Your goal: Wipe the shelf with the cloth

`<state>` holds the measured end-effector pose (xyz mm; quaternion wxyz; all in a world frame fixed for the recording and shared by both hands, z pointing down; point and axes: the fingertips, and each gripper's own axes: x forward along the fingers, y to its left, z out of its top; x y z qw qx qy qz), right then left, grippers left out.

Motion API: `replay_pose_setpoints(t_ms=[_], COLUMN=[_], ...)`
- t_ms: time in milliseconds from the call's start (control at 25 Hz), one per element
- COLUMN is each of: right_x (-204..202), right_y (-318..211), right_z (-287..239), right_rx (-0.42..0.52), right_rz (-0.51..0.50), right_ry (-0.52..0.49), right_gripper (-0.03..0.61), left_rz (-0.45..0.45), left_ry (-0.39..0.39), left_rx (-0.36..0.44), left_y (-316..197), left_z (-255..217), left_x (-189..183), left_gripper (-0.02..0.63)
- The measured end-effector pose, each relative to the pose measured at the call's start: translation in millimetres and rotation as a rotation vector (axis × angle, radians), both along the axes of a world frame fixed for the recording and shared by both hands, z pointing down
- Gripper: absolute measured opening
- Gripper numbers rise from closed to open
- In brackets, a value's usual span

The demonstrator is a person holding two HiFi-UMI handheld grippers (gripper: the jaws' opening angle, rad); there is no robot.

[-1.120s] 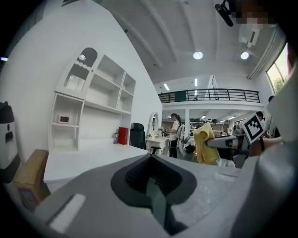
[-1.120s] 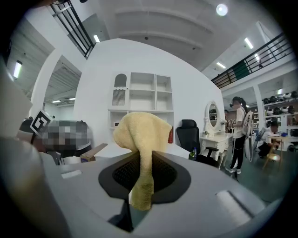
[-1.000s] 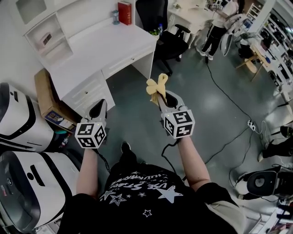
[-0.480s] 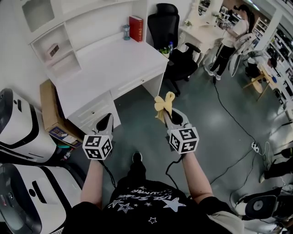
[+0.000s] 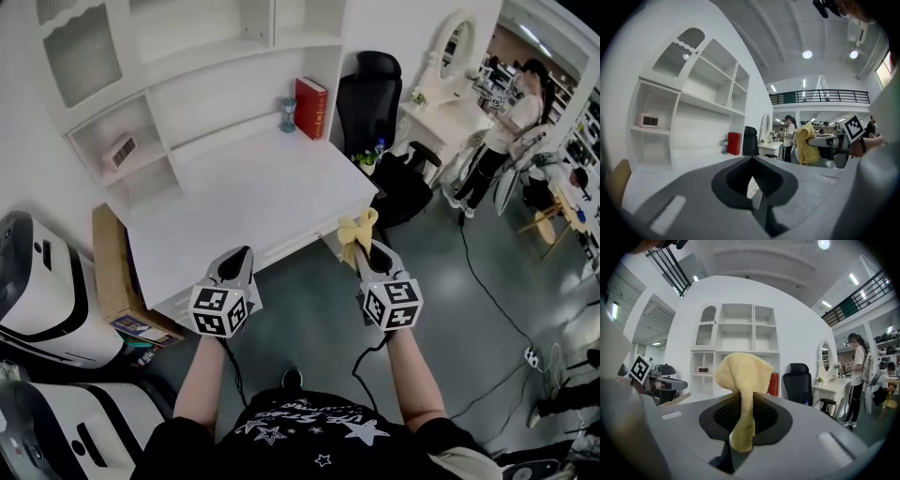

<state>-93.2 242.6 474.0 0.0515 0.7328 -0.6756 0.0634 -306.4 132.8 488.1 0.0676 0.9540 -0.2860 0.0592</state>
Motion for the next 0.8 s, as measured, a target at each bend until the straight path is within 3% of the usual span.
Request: replay_pose_setpoints(t_ms=[440, 800], right_x=[42, 107], right_y=[-110, -199], right_z=[-20, -41], right_rx=[0.052, 0.138], right_rz=[-0.018, -0.099], right_ry=[0.0, -0.006], right_gripper=[0.081, 0.081], left_rz=[-0.03, -0.139], left_ry=[-0.003, -0.002], left_rx=[0.032, 0.094], left_y=[-105, -173], left_z=[-28, -48], left_x=[36, 82], left_gripper=[0.003, 0.003])
